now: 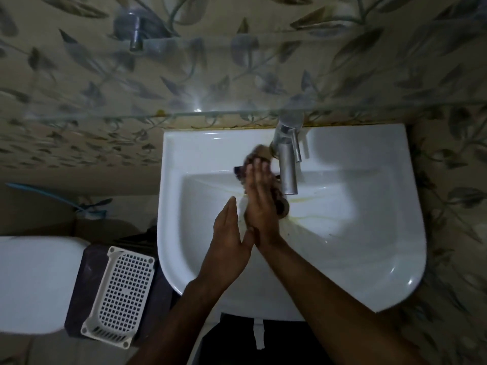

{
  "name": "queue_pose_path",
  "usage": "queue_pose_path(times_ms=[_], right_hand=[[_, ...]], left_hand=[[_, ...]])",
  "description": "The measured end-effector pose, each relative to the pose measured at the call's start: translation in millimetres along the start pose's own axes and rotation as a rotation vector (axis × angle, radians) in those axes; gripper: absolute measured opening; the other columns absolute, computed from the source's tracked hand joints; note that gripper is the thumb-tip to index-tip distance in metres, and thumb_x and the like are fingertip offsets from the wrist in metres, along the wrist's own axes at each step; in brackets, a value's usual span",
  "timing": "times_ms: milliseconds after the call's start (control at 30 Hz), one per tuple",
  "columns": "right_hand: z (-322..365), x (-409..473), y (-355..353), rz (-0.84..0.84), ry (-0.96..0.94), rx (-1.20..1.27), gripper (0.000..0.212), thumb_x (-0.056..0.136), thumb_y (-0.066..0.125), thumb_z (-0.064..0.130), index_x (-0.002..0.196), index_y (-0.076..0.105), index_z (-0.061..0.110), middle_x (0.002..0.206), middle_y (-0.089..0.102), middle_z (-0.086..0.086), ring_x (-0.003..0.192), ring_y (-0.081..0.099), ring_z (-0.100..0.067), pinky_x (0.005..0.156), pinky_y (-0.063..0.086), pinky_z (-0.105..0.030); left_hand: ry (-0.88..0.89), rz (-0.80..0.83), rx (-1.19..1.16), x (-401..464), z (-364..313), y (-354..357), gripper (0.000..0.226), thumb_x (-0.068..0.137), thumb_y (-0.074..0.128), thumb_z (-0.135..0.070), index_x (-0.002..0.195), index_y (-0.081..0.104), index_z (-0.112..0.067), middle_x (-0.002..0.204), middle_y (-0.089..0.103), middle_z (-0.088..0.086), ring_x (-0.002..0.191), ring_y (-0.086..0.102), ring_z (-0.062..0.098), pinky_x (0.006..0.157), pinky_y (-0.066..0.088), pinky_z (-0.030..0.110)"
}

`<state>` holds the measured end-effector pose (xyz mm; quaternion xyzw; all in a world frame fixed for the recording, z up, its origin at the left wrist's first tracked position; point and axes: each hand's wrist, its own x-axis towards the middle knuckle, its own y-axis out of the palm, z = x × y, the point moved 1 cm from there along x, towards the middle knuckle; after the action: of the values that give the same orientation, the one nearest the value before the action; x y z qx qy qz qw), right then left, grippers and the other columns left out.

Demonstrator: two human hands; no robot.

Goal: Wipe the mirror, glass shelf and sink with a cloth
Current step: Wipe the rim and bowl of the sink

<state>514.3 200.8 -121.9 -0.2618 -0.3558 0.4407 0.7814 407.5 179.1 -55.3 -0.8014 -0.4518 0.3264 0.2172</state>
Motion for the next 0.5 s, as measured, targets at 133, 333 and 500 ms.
queue_pose_path(times_ms=[133, 333, 500], right_hand=[[10.1, 19.5, 5.6, 0.216, -0.187, -0.009, 0.063, 0.090, 0.040, -0.018, 0.150, 0.035, 0.000, 0.159, 0.031, -0.017, 0.151, 0.022, -0.030, 0.117, 0.032, -0.050], [5.1, 10.9, 4.3, 0.120, -0.095, -0.172, 0.078, 0.083, 0.036, -0.021, 0.155, 0.023, 0.004, 0.164, 0.020, -0.012, 0.154, 0.011, -0.028, 0.124, 0.019, -0.046], [52.5, 18.4, 47.1, 0.356, -0.310, 0.002, 0.058, 0.095, 0.020, -0.006, 0.151, 0.034, 0.001, 0.161, 0.029, -0.013, 0.151, 0.021, -0.031, 0.125, 0.014, -0.046]], left_hand=[[-0.037, -0.049, -0.005, -5.3, 11.2, -12.2, 0.070, 0.099, 0.054, -0.026, 0.157, 0.016, -0.020, 0.161, 0.023, -0.006, 0.147, 0.017, 0.006, 0.104, 0.004, -0.003], [-0.126, -0.103, -0.067, -12.5, 33.0, -30.7, 0.069, 0.097, 0.055, -0.020, 0.157, 0.021, -0.022, 0.159, 0.030, -0.008, 0.146, 0.024, 0.007, 0.111, 0.019, 0.016], [-0.132, -0.130, -0.068, -17.5, 38.5, -47.9, 0.066, 0.096, 0.056, -0.014, 0.155, 0.026, -0.016, 0.157, 0.034, 0.000, 0.145, 0.030, 0.015, 0.115, 0.024, 0.023]])
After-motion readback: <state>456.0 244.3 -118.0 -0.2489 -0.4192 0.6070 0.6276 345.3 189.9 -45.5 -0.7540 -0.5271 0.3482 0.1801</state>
